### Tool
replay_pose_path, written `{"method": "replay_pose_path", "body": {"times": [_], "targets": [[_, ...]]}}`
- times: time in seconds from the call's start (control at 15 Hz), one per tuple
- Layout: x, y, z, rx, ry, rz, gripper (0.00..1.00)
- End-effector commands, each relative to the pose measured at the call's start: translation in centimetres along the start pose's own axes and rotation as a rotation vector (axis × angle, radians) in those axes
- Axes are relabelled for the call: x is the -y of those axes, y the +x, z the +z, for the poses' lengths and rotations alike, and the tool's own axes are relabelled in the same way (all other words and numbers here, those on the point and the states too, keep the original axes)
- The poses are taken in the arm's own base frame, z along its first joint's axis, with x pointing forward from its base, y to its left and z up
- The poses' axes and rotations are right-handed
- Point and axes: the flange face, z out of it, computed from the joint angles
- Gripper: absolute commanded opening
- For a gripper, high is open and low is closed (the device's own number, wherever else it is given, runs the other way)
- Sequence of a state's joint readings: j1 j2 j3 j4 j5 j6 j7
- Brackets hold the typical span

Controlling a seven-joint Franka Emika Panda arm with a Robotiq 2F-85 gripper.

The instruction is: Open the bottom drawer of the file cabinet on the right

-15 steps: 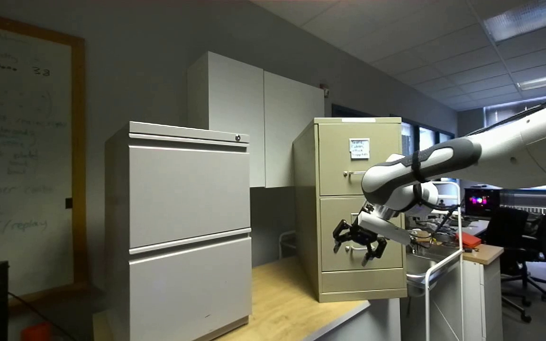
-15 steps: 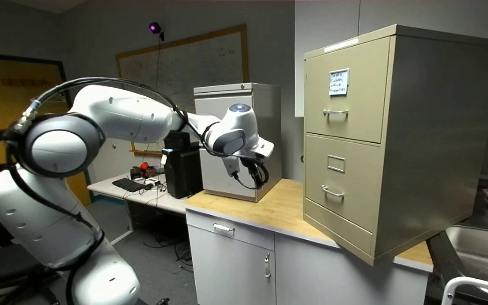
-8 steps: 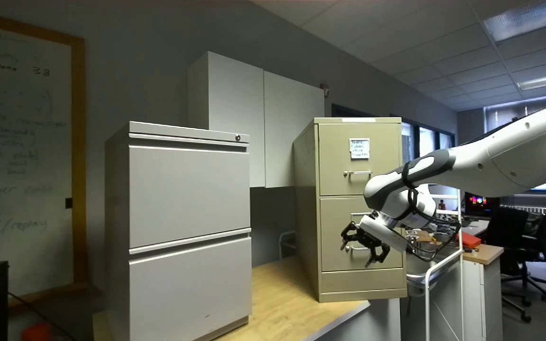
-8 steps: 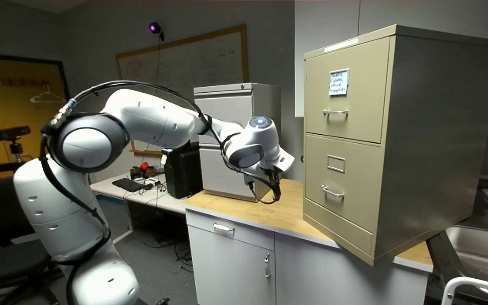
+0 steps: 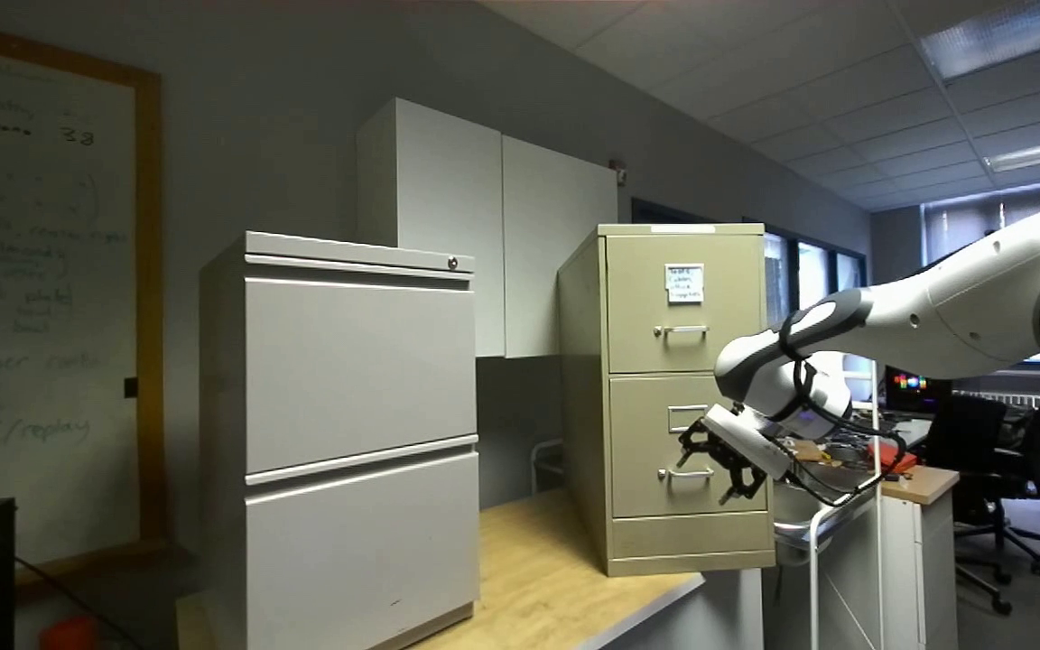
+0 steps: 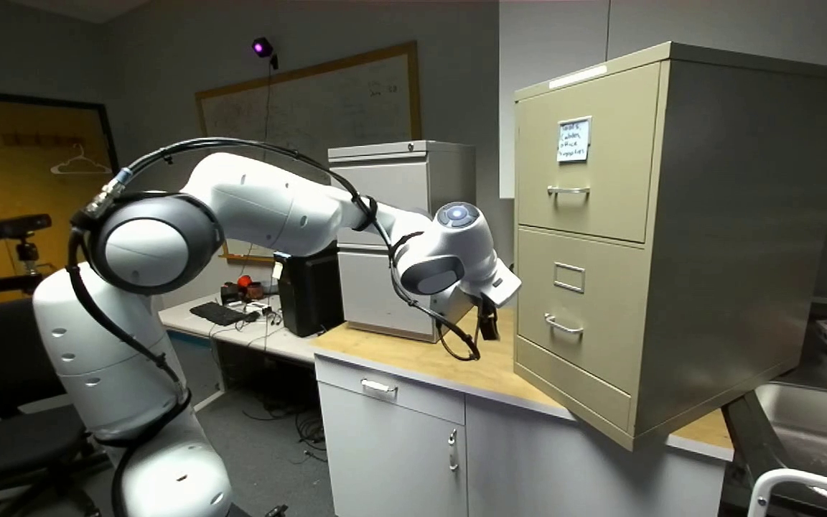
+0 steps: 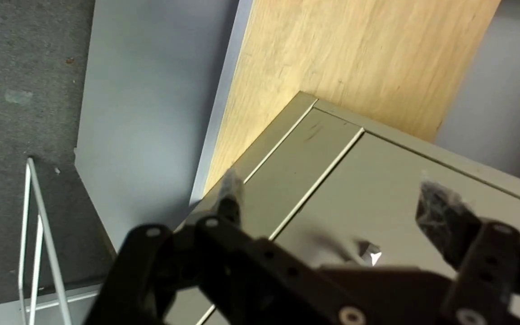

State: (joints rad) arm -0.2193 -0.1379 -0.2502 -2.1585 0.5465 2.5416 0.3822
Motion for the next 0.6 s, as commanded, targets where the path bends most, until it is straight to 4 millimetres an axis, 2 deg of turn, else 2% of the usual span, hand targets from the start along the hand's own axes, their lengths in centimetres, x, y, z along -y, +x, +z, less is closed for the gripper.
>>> {"method": "replay_pose_path", "body": {"times": [0.0, 0.2, 0.4, 0.53], "targets": [[0.1, -0.2, 0.0, 0.005, 0.005, 0.006, 1.00], [0.7, -1.0, 0.3, 0.015, 0.014, 0.000, 1.00], [3.0, -5.5, 2.4, 0.049, -0.030, -0.088, 1.00], [4.6, -6.8, 3.4, 0.024, -0.048, -0.118, 1.00]]}}
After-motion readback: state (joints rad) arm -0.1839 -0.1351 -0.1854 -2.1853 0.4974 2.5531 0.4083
